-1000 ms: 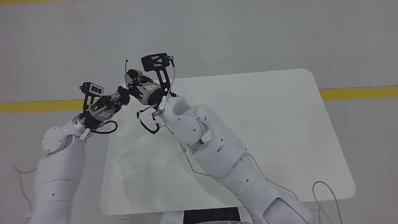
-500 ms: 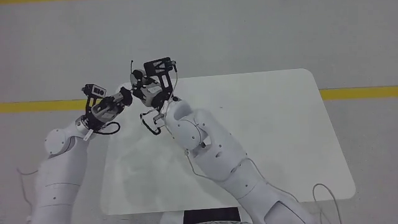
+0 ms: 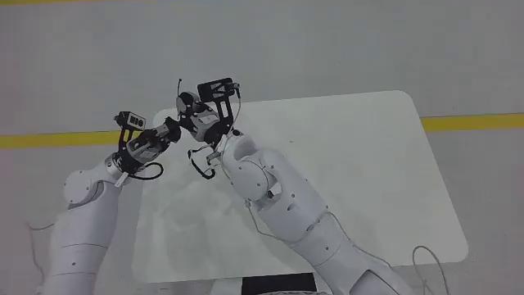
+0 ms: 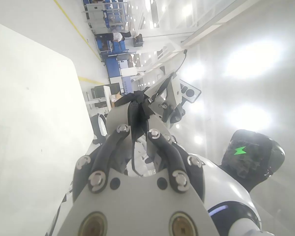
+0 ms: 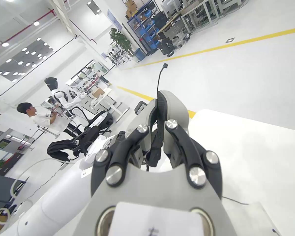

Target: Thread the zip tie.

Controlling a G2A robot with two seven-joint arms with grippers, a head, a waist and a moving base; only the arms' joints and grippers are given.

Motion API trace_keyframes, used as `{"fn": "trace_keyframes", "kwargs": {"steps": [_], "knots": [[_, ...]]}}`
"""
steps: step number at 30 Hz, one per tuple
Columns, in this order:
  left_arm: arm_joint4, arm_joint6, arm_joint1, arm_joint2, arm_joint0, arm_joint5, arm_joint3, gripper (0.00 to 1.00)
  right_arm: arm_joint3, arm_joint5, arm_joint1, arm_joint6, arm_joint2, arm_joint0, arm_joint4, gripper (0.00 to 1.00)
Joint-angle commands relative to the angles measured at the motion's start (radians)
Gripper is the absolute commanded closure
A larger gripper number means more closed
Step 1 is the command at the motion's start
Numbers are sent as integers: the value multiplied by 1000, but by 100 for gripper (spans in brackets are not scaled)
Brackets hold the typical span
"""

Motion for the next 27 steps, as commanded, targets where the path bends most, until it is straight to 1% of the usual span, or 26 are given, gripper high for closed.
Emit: {"fn": "trace_keyframes", "kwargs": {"steps": [1,6,8,11,14,17,18,27], "knots": [[11,6,1,5,2,4,-4,100,-37,-10,9,13,16,-27,-10,100],[26,21,2,21,6,10,-23,100,-139,-44,34,54,67,-100,-37,100],[30,27,2,29,8,14,-34,100,-191,-62,45,72,86,-134,-51,100],[32,35,1,45,9,21,-50,100,-253,-83,61,99,100,-175,-70,100],[29,40,-1,69,7,27,-73,100,-294,-96,72,112,101,-205,-77,100],[30,39,-4,96,7,33,-94,100,-310,-107,79,106,90,-217,-79,100],[21,33,-6,110,7,41,-101,100,-308,-113,81,101,82,-215,-93,100],[20,33,-6,111,6,40,-102,100,-305,-110,82,94,79,-215,-101,100]]}}
